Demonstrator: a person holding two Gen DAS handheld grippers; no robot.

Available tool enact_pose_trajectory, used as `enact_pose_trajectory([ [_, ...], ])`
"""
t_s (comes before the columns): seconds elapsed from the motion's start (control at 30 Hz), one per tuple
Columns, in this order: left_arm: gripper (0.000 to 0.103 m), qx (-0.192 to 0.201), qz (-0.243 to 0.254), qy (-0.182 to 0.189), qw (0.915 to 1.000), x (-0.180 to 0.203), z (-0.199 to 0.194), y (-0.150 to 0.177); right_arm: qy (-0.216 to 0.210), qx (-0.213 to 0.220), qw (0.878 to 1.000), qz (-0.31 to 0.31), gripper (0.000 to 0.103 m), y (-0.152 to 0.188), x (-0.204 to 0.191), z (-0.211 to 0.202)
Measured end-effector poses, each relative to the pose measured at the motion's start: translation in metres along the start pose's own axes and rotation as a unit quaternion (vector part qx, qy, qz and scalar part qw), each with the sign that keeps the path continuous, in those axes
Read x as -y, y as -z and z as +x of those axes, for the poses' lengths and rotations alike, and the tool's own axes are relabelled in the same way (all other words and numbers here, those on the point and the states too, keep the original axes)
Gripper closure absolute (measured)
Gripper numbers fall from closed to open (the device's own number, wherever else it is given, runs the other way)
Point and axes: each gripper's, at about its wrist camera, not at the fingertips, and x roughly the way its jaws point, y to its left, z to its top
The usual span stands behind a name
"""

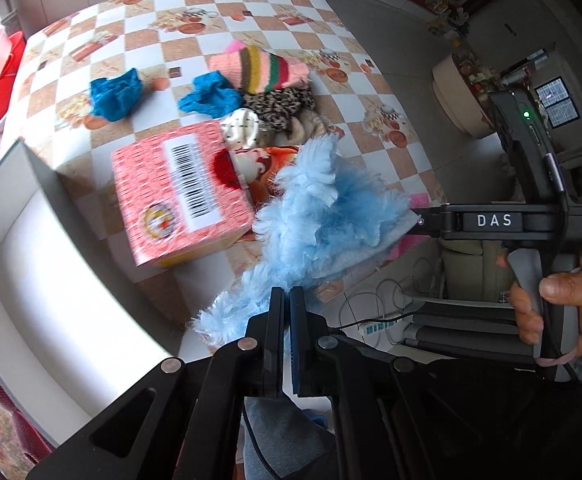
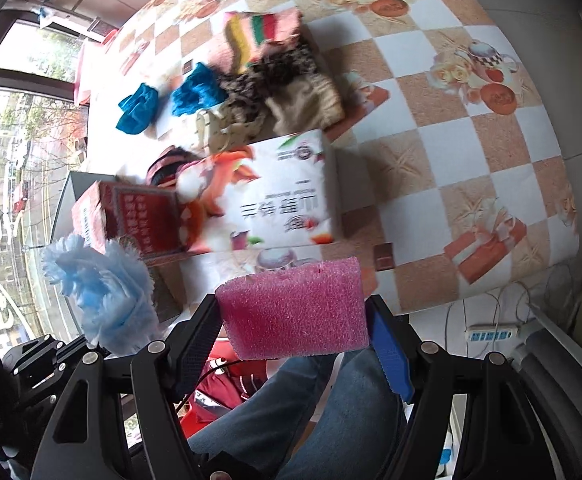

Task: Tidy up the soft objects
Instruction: 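Lift the duster with the left tool while the right tool carries the pink sponge toward the white box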

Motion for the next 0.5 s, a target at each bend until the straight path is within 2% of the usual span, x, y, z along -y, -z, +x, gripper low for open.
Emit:
enact_pose_trajectory([
  [0.5,0.101,0.058,-0.069,-0.010,0.9958,-0.045,-0.044,0.046,0.005,-0.011,0.995,-0.097,0.029,0.016,-0.083,0.010],
])
